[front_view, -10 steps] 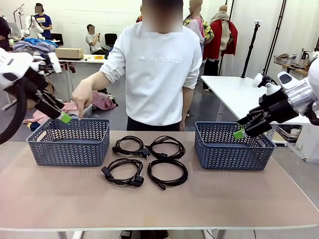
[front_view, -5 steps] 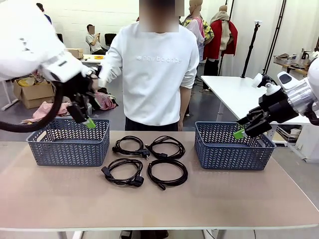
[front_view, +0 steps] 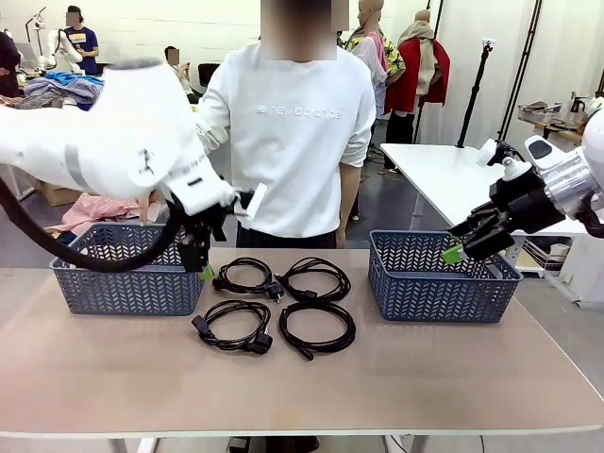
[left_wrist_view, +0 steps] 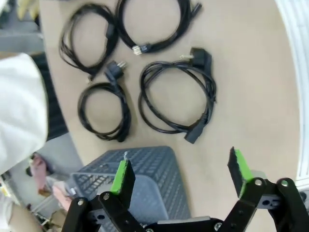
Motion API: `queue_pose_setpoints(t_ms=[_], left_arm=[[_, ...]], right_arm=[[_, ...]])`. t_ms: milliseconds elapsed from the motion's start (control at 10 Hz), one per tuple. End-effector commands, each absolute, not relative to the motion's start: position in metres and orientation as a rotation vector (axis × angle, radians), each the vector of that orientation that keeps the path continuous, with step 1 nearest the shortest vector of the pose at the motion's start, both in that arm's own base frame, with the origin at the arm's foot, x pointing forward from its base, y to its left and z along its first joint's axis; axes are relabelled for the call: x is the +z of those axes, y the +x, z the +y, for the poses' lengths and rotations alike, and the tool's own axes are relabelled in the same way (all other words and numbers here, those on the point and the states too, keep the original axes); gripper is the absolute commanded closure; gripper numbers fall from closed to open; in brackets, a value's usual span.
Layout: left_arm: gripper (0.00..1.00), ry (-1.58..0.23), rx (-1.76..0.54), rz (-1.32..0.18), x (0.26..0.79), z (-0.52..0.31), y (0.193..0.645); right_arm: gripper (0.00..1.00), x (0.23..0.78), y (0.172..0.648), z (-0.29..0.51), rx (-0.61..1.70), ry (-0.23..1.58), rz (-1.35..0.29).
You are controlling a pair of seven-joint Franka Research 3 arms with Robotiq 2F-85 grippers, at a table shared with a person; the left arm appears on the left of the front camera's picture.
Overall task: Organize the cables according to human instructions.
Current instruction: Pick up a bundle of cables and place it in the basket indicated by the human.
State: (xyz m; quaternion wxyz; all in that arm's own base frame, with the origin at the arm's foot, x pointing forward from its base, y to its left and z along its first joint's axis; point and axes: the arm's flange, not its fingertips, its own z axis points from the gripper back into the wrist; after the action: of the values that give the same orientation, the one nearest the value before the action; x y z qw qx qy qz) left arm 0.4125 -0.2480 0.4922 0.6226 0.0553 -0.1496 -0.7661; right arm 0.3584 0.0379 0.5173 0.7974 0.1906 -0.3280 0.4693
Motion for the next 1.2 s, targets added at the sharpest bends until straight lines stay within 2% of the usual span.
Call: queue_pose_setpoints(t_ms=[0, 400, 600, 1100], left_arm=[[0.0, 0.14, -1.71, -0.285, 0.461, -0.246, 0.41], [0.0, 0.098, -1.727, -0.195, 0.396, -0.245, 0.395], [0.0, 0.044, -1.719, -0.206, 0.393, -0.243, 0.391], [0.0, 0.071, -1.738, -0.173, 0.392, -0.244, 0.395]], right_arm=[[0.0, 0.518, 0.362, 0.037, 1.026, 0.43, -0.727], [0.0, 0.518, 0.362, 0.037, 1.026, 0.43, -0.727], [0.0, 0.518, 0.362, 0.037, 1.026, 0.43, -0.727], [0.0, 0.518, 0.362, 0.037, 1.026, 0.43, -0.727]])
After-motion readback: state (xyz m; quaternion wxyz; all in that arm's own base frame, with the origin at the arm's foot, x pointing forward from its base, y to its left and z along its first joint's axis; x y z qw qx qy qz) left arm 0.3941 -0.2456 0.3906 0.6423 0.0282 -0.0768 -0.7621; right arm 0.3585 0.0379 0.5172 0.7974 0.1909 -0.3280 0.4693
